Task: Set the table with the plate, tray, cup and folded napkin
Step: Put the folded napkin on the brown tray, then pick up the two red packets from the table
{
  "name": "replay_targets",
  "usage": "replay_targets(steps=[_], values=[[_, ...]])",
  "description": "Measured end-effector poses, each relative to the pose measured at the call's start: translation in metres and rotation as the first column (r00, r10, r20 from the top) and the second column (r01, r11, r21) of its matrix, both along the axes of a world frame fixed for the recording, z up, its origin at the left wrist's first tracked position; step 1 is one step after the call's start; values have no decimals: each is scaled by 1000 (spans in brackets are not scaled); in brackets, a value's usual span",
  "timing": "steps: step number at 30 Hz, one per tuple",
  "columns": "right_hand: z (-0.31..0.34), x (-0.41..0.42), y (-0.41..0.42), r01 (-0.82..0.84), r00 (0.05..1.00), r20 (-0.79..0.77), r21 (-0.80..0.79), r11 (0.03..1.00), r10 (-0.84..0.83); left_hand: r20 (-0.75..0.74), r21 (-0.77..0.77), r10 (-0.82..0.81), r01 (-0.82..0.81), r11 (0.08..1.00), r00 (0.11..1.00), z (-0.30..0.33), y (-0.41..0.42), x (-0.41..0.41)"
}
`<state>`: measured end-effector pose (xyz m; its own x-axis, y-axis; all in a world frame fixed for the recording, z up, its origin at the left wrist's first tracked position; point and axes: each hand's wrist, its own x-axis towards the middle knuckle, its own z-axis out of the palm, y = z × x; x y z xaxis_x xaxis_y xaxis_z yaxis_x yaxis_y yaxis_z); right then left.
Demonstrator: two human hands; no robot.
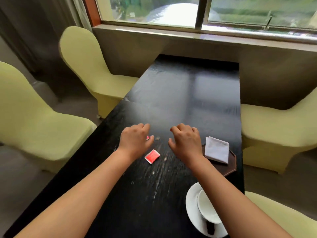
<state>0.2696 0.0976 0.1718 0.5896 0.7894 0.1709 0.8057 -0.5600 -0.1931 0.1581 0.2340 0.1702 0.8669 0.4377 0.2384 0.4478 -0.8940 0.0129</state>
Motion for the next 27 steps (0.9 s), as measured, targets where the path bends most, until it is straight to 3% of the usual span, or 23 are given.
replay_targets(steps=[11, 27], values=[[-37, -43, 71, 86, 994, -52, -209, 974, -99, -127, -38, -133, 130, 991, 983, -42, 119, -46], [-109, -24, 92, 40, 993, -95, -275, 961, -69, -291, -150, -256, 221, 964, 922, -125, 182, -11]])
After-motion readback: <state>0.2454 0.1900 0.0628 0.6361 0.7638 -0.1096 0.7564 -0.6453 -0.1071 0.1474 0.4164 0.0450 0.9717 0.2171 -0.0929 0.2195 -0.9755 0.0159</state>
